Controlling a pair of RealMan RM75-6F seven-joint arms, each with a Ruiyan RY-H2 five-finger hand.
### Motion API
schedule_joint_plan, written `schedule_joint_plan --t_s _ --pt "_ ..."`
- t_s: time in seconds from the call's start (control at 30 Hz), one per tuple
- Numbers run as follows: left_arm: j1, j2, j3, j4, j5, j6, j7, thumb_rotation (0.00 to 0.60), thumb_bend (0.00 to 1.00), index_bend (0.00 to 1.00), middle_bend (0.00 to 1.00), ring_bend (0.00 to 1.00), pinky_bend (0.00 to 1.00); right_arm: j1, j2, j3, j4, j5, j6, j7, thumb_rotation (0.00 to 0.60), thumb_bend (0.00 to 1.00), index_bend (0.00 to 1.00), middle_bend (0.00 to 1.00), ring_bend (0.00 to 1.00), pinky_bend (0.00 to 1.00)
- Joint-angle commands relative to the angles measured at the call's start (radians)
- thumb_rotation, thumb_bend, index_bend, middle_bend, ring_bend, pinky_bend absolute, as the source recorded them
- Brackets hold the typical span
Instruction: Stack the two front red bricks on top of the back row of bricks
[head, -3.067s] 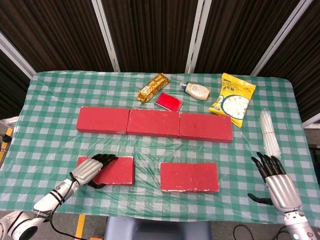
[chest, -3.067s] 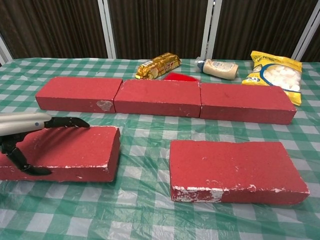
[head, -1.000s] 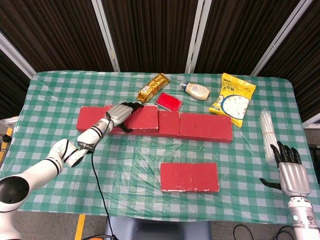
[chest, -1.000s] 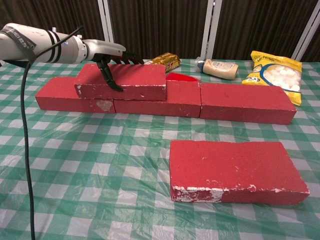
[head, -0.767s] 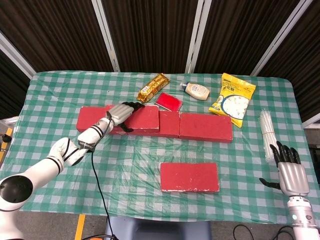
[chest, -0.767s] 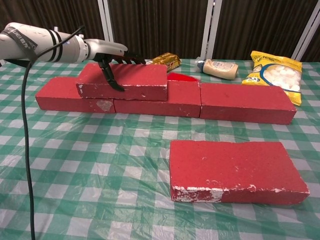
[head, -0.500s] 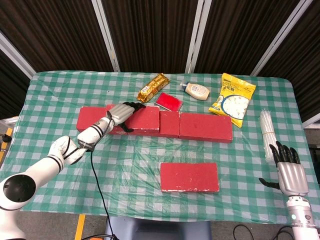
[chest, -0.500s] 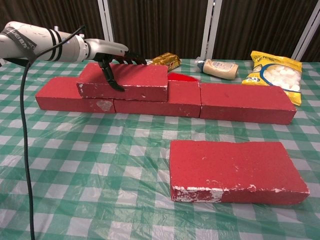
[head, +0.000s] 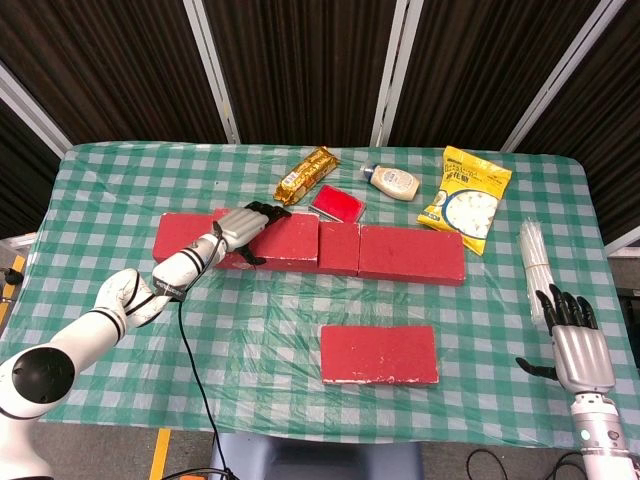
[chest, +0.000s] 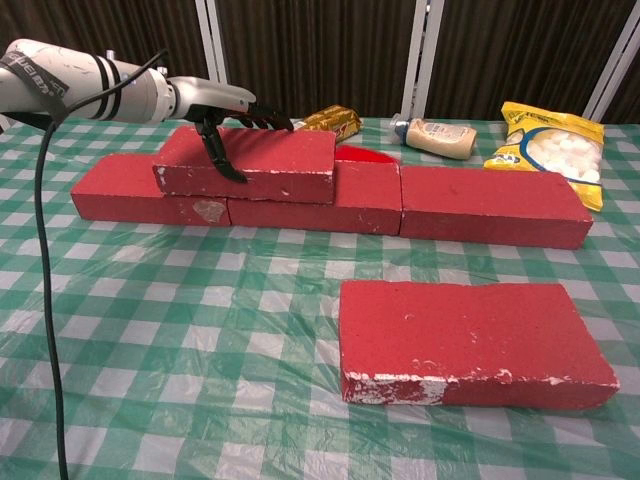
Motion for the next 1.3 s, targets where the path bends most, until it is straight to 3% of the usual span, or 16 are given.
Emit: schedule_joint_plan --t_s 0.03,0.73,1.3 --pt "-0.002 -0.001 0.011 0.006 0.003 0.005 -0.015 0.600 0.35 0.00 0.02 0.00 0.00 0.000 0.001 0.000 -0.001 0.002 -0.001 0.000 0.463 0.04 0.00 0.00 0.00 0.00" --pt "-0.013 0.028 0.038 -0.038 0.005 0.039 -0.007 0.600 0.35 0.00 0.00 0.00 0.00 0.001 0.003 -0.004 -0.005 0.000 0.003 -0.001 0.462 0.05 0.00 0.00 0.00 0.00" --pt "0.021 0.115 -0.038 -0.114 -0.095 0.078 -0.065 0.600 0.35 0.00 0.00 0.00 0.00 0.002 0.011 -0.014 -0.009 -0.018 -0.003 0.018 0.463 0.05 0.00 0.00 0.00 0.00"
